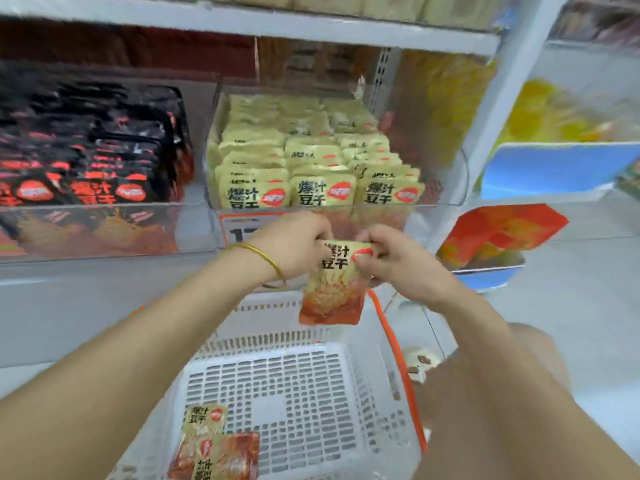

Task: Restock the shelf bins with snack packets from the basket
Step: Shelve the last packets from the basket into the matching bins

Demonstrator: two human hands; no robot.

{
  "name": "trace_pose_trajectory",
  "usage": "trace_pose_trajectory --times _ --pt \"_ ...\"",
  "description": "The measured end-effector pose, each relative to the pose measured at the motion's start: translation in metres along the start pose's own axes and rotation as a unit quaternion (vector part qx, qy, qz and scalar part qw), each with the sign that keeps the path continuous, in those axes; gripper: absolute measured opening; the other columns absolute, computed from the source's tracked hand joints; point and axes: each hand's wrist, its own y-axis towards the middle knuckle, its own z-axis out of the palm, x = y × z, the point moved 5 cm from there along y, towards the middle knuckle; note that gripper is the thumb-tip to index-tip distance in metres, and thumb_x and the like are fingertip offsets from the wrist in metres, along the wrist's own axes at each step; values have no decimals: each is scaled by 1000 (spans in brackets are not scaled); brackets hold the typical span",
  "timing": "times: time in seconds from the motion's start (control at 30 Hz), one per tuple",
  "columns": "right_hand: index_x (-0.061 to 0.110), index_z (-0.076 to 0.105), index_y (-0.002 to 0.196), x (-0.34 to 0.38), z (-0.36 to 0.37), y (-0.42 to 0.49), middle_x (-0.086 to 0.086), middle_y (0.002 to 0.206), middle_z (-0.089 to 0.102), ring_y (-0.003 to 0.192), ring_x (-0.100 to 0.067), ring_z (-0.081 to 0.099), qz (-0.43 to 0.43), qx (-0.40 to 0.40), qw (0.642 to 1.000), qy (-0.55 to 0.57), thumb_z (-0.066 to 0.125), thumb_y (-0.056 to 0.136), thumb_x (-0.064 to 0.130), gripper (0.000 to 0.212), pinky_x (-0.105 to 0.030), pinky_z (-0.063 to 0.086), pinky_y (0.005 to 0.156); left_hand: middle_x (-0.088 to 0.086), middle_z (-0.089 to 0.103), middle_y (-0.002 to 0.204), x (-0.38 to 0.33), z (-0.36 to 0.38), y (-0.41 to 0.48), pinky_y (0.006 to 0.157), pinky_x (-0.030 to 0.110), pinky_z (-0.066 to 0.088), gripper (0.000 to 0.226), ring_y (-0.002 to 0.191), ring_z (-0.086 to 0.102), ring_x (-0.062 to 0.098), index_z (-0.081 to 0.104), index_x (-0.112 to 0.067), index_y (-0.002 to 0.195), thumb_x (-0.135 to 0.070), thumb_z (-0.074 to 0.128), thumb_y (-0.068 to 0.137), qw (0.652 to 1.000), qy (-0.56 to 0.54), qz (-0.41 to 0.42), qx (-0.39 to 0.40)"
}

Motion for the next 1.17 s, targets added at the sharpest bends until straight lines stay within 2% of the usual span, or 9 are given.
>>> trace_pose_trajectory --times 0.1,0.17,0.23,0.33,0.57,0.7,0.87,1.07,1.17 --pt "19 51 89 40 -64 -4 2 77 51 62 -3 58 -80 -134 987 -28 54 91 -1 20 -14 47 55 -2 47 81 -47 -52 15 62 24 27 5 77 46 16 54 -18 89 -17 52 93 987 -53 53 -139" --pt "14 51 95 63 -96 -3 10 76 50 63 -3 57 -137 -206 966 -76 55 91 2 14 -19 46 60 -1 48 86 -70 -78 22 66 24 36 4 80 52 19 54 -19 90 -16 53 93 972 -89 82 -202" --pt "12 52 99 78 -116 0 14 77 48 72 -11 52 -174 -250 944 -124 55 90 5 11 -28 45 68 -1 50 86 -84 -95 28 76 29 45 8 87 58 24 51 -21 87 -16 54 92 956 -97 106 -254" --pt "9 54 100 80 -127 7 15 76 47 66 -3 48 -193 -267 934 -140 54 90 4 11 -26 43 68 -1 52 88 -87 -95 40 75 26 35 3 90 55 23 56 -18 91 -16 54 92 945 -71 107 -302" --pt "14 62 103 50 -119 19 5 85 50 80 -13 45 -166 -262 925 -221 59 87 10 16 -26 35 72 7 58 99 -71 -64 55 77 24 29 18 100 52 26 62 -9 108 -16 55 92 949 -32 86 -301" --pt "17 64 115 37 -112 23 -4 96 46 91 -22 53 -130 -257 912 -291 54 94 25 24 -35 44 81 7 62 105 -64 -53 56 88 36 37 18 104 51 29 60 -14 107 -21 58 91 952 -2 59 -300" --pt "12 68 100 20 -88 24 -12 93 53 89 -35 54 -127 -249 882 -379 54 92 24 20 -43 46 71 1 51 112 -55 -30 58 91 35 25 23 113 36 26 64 -20 108 -33 60 89 950 144 24 -274" --pt "9 66 100 25 -78 -10 -12 92 57 81 -35 55 -202 -407 807 -376 60 83 16 20 -40 46 67 5 56 95 -51 -25 17 75 36 29 18 94 41 25 67 -16 92 -23 68 76 891 151 122 -411" --pt "8 64 93 22 -37 -25 -10 89 59 81 -33 56 -237 -392 819 -346 53 85 13 14 -39 47 64 2 57 93 -24 0 -16 73 35 31 15 90 43 23 65 -19 91 -26 60 79 895 123 139 -405"
